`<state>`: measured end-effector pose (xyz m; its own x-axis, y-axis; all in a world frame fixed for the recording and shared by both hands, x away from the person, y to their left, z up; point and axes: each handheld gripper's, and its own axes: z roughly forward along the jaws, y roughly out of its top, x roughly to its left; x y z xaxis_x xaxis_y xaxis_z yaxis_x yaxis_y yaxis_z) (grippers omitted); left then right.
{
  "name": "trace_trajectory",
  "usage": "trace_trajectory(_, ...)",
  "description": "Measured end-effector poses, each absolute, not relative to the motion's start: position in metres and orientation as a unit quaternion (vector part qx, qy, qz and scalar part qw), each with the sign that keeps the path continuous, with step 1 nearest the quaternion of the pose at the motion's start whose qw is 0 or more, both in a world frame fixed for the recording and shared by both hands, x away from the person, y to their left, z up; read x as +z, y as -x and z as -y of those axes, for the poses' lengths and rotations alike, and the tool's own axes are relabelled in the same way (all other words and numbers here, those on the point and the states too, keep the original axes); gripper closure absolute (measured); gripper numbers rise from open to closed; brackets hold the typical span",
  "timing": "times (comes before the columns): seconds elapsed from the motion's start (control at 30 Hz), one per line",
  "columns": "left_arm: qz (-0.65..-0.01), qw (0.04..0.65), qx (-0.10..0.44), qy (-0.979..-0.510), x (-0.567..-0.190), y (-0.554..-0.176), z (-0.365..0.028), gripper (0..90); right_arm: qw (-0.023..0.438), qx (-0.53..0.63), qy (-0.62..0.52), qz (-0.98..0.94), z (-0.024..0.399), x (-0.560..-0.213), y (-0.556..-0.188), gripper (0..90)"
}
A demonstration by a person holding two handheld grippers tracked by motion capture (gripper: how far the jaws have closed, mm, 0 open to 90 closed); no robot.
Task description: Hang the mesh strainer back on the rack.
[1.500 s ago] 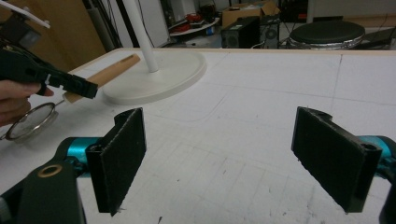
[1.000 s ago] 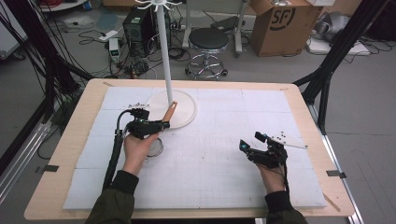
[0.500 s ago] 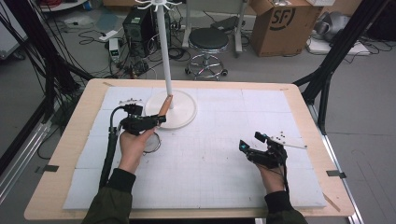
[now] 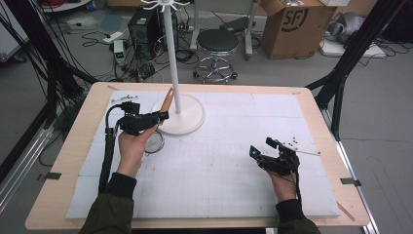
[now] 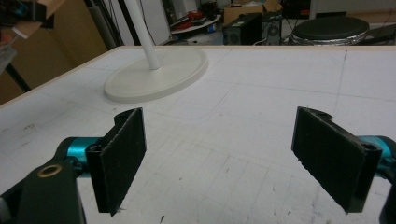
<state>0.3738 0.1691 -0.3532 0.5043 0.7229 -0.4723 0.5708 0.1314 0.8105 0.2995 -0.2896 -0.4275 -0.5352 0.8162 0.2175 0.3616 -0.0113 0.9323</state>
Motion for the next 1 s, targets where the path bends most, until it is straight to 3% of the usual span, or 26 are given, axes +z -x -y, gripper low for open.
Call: trace_trajectory(1.0, -0.447, 0.649, 0.135, -0.601, -0.298, -0.375, -0.182, 70.6, 0.198, 0.562, -0.444, -0.669, 0.293, -0.429, -0.302, 16.9)
